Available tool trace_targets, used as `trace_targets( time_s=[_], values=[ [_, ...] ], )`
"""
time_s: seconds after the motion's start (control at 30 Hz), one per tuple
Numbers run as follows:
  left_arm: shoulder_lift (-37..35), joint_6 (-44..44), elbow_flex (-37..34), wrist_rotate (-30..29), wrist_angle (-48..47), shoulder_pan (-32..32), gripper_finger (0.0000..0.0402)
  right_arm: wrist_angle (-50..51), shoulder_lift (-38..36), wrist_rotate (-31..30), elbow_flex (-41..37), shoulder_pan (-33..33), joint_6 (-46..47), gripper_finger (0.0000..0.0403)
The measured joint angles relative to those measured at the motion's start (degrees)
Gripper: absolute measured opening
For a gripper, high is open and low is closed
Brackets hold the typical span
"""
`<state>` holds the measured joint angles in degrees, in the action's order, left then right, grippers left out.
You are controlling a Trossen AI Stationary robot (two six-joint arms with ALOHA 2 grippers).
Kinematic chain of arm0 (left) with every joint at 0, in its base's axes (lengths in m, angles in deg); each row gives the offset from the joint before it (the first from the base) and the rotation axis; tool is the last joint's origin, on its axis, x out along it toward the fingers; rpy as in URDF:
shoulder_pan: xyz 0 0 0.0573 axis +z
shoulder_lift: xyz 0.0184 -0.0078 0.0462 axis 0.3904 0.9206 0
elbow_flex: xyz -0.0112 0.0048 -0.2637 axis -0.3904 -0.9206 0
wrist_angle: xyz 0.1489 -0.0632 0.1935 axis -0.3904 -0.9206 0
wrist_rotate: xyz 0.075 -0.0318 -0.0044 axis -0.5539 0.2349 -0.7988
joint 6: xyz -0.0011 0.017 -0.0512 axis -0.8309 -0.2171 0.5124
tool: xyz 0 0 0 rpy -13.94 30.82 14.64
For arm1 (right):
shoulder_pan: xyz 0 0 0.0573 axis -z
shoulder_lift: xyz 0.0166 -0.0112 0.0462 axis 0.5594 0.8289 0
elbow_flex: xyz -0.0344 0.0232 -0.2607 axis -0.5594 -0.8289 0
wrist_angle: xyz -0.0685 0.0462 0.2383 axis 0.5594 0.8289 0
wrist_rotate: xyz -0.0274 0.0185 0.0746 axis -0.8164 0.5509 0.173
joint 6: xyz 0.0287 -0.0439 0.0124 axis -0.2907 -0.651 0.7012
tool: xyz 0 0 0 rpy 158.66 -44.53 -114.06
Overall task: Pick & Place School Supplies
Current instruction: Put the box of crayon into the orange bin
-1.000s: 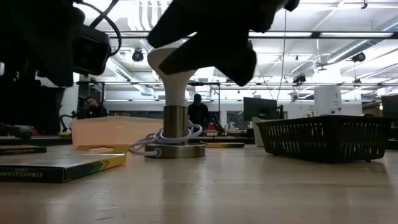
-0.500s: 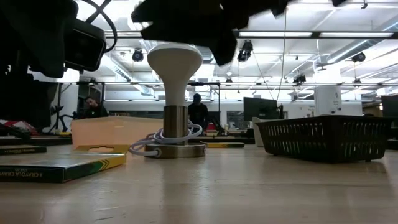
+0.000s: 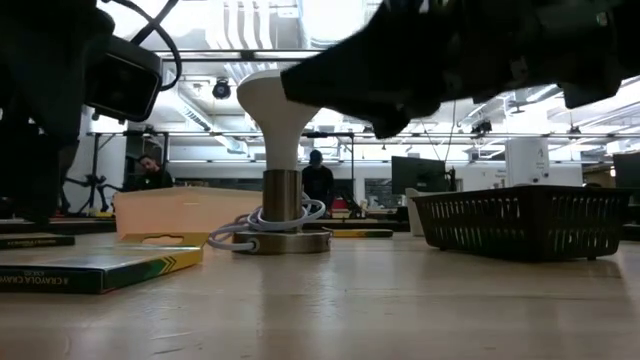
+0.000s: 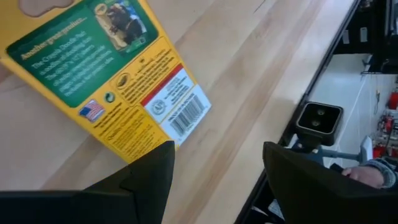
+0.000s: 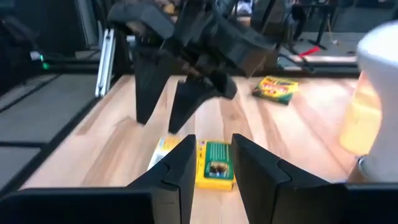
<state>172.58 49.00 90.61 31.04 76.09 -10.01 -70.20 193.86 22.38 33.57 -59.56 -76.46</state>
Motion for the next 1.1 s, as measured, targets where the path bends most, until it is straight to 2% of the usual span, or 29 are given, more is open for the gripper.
trace_targets(
  time_s=[0.13,0.4,0.47,0.57,0.63,0.77,0.93,1.1],
  values=[
    [0.0,0.2,-0.3,0.0,-0.5,0.0,0.025,-0.6,2.5,0.2,1.6,0.1,-0.1,0.0097],
    [-0.1,1.1,-0.3,-0.1,-0.4,-0.4,0.025,-0.3,13.3,-0.6,13.4,-0.2,-0.8,0.0094],
    [-0.1,1.1,-0.3,-0.1,-0.4,-0.7,0.025,-0.8,14.4,-4.2,15.8,-0.8,-0.9,0.0092],
    [-0.2,1.1,-0.3,-0.1,-0.4,-1.2,0.025,-0.4,15.2,-15.0,17.9,-2.2,-2.2,0.0087],
    [-0.2,1.2,-0.3,-0.1,-0.4,-1.4,0.025,0.6,15.2,-19.1,18.8,-3.1,-2.9,0.0083],
    [-0.2,1.2,-0.4,-0.1,-0.9,-1.5,0.025,4.2,15.2,-20.2,19.9,-5.3,2.1,0.0077],
    [-0.2,1.1,-0.4,-0.1,-1.9,-1.5,0.025,5.2,15.2,-27.7,20.1,-9.0,5.6,0.007],
    [-0.2,0.2,-0.6,-0.1,-3.0,-1.5,0.025,7.1,15.6,-25.0,20.0,-9.4,5.8,0.0072]
  ],
)
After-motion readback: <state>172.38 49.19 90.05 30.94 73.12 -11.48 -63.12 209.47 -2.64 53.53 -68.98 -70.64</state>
